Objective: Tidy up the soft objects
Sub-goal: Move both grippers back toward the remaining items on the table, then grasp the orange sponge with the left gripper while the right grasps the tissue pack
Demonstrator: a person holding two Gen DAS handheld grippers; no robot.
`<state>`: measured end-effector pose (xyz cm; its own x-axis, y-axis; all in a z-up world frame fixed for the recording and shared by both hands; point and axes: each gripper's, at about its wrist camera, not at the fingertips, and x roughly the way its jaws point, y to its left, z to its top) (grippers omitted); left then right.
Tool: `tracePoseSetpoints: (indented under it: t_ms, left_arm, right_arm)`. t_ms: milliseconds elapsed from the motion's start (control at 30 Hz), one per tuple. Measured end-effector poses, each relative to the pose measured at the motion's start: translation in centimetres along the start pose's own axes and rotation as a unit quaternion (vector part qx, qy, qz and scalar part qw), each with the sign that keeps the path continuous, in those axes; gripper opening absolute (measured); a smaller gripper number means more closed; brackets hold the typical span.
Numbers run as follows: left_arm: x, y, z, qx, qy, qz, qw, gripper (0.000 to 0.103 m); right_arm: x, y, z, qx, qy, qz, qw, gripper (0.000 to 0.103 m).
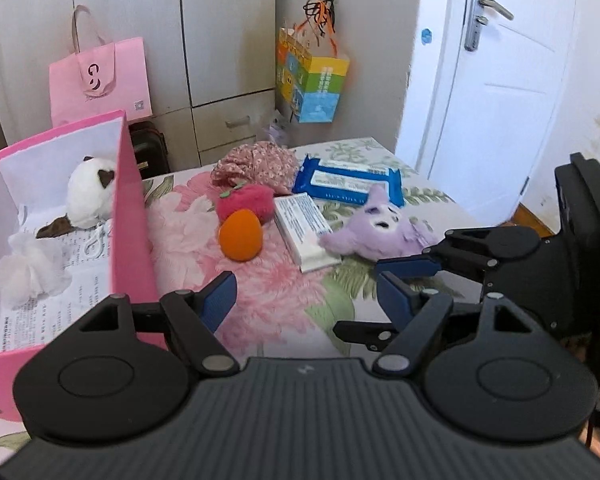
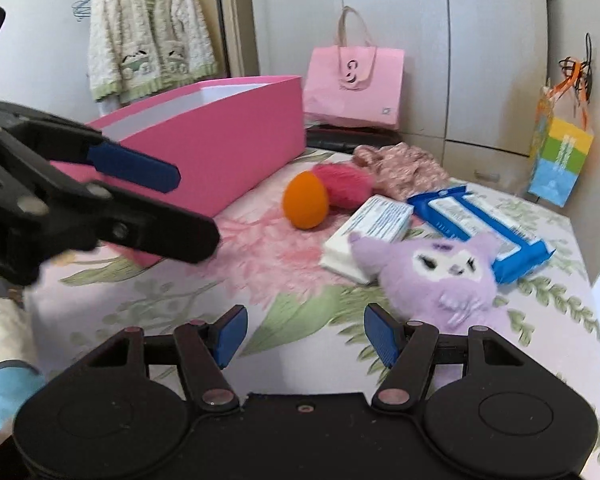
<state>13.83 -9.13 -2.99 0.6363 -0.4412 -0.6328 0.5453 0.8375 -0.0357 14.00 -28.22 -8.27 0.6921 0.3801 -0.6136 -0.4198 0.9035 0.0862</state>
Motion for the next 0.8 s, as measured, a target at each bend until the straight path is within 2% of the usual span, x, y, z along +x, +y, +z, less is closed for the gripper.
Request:
tracePoseSetpoints:
  t_ms: [367, 500, 600, 700, 800]
  left_arm:
    - [4.7, -0.3, 1.2, -0.037, -0.043, 0.064, 0.9964, 0.072]
    - [7.1, 0.6, 1.5, -0.065, -0.037, 0.078, 0.9942, 0.062]
    - [8.7, 1.0, 1.3, -0.084, -0.03, 0.091, 0.9919, 0.06]
    - [9.2, 1.2, 1.3, -0.089, -0.047, 0.126, 0.9869, 0.06]
    - [9.5, 1.7, 1.3, -0.107, -0.05, 0.125, 0.985, 0.06]
  right_arm:
    - [2.9, -1.4, 1.6, 0.008, 0.001, -0.057, 0.998, 0.07]
    - [3.7, -1.8, 2.2, 0.018, -0.001, -0.055, 0.998, 0.07]
    - [4.6, -1.9, 2.7, 0.026, -0.002, -0.057, 0.998, 0.07]
    - [5.6, -1.9, 3.1, 0.035, -0.004, -0.062, 0.997, 0.069]
    - [6.3, -1.7, 3.2, 0.033, -0.006, -0.076, 0.997, 0.069]
